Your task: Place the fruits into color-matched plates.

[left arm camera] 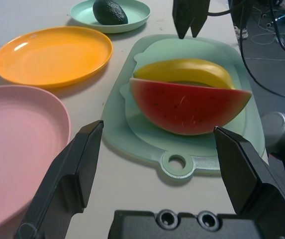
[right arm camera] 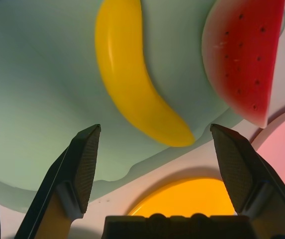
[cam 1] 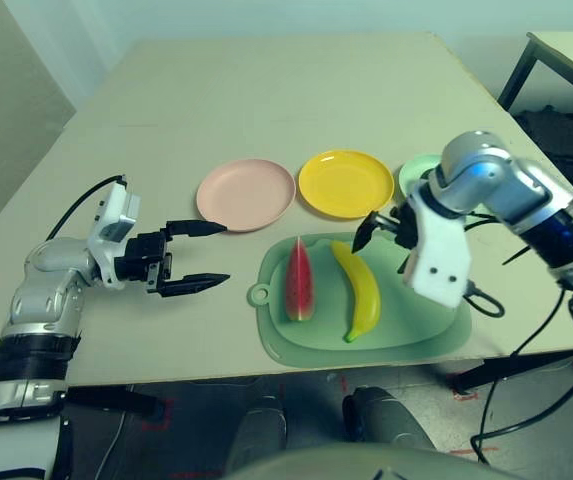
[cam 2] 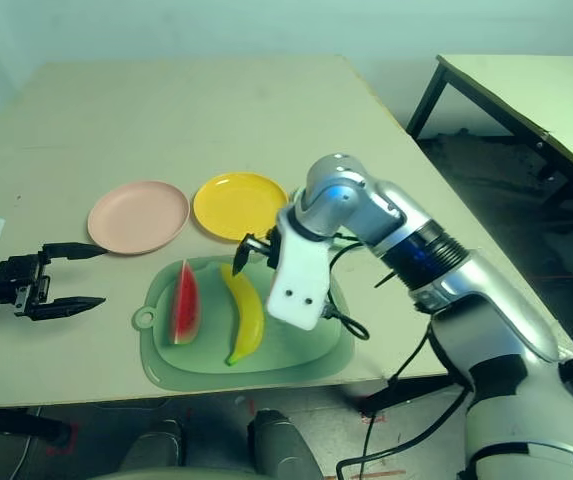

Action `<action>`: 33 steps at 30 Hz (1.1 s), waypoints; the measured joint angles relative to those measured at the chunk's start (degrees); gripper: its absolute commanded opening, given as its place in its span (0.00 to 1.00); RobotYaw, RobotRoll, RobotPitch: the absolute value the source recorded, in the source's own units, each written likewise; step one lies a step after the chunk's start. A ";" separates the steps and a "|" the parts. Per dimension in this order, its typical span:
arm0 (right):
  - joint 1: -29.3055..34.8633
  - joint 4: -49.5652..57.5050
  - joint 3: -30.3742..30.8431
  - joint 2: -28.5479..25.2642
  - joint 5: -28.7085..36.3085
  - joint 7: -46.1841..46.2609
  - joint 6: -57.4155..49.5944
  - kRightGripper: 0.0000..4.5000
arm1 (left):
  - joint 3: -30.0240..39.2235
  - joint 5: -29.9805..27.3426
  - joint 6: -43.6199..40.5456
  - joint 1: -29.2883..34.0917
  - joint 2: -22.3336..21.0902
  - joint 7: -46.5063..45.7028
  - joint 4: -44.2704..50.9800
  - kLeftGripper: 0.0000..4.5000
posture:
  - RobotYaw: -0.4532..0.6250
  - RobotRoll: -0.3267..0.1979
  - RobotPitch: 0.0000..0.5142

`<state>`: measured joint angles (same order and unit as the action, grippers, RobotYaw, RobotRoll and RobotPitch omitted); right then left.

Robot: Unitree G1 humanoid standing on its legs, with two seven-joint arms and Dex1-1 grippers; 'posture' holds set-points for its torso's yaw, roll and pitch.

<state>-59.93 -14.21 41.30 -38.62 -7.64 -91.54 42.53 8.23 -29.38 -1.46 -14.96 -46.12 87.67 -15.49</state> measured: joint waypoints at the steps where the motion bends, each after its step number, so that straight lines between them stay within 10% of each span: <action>1: 0.00 -0.34 0.01 0.41 -0.51 0.12 0.03 0.99 | 0.00 0.00 0.00 0.15 0.00 -0.01 0.01 1.00 | 0.37 0.62 0.15; 33: 5.00 -6.23 2.76 2.80 -10.71 4.34 7.39 0.99 | 0.70 -0.11 -0.07 1.33 -0.09 -1.33 1.74 1.00 | 0.39 0.62 0.19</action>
<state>-54.93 -20.44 44.06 -35.81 -18.34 -87.20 49.92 8.93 -29.50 -1.53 -13.63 -46.21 86.34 -13.75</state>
